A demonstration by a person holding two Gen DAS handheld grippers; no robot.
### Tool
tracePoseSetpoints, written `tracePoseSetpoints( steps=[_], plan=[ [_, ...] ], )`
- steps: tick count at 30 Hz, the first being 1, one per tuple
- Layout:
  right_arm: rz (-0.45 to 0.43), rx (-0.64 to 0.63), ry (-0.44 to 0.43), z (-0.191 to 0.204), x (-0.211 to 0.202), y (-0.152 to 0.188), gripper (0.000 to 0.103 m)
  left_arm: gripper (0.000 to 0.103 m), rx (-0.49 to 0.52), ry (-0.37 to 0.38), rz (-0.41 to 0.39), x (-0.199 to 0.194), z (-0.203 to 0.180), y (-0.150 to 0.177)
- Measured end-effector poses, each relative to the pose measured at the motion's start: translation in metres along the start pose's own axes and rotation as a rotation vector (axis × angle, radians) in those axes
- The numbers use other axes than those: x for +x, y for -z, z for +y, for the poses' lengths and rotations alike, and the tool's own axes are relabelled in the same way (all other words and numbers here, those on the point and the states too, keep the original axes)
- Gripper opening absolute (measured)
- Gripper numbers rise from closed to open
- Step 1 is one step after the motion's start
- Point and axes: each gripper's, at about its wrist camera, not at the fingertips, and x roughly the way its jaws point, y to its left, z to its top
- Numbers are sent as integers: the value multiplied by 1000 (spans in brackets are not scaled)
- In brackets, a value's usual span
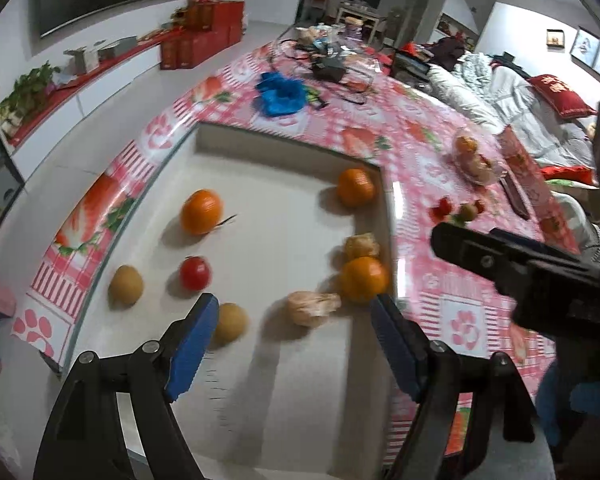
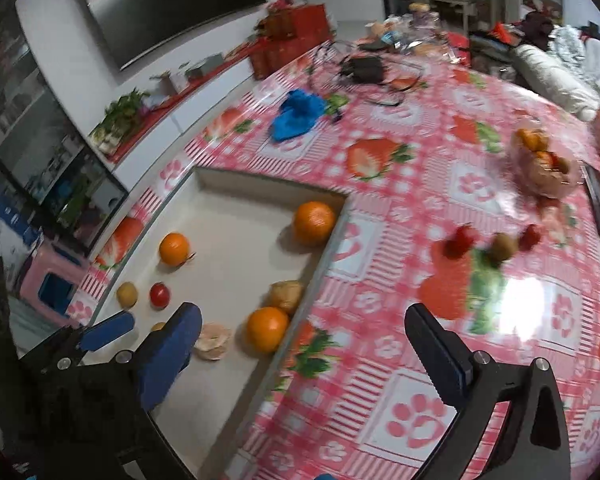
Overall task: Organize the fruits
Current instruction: 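Move both open tools back from the tray toward the loose fruits, then grasp a red cherry tomato with the left tool while the right tool grasps a brown kiwi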
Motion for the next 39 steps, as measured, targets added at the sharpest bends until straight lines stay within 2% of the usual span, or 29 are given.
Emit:
tracePoseSetpoints(
  steps=[8, 15, 22, 27, 32, 37, 39],
  plan=[
    [-12, 143, 53, -67, -12, 8, 102, 81, 109, 51, -31, -16, -53, -15],
    [5, 267, 139, -138, -18, 25, 102, 81, 204, 60, -40, -5, -105, -35],
    [21, 321, 197, -189, -15, 41, 102, 81, 287, 54, -2, 41, -154, -53],
    [29, 332, 216, -209, -10, 45, 102, 81, 351, -1, 25, 83, -178, -59],
    [37, 311, 235, -219, -3, 47, 102, 81, 372, 3, 29, 115, -192, -68],
    [28, 274, 251, -221, -2, 49, 102, 73, 356, 5, 77, 150, -197, -73],
    [24, 263, 252, -221, -2, 50, 102, 65, 346, 6, 89, 160, -197, -75]
  ],
)
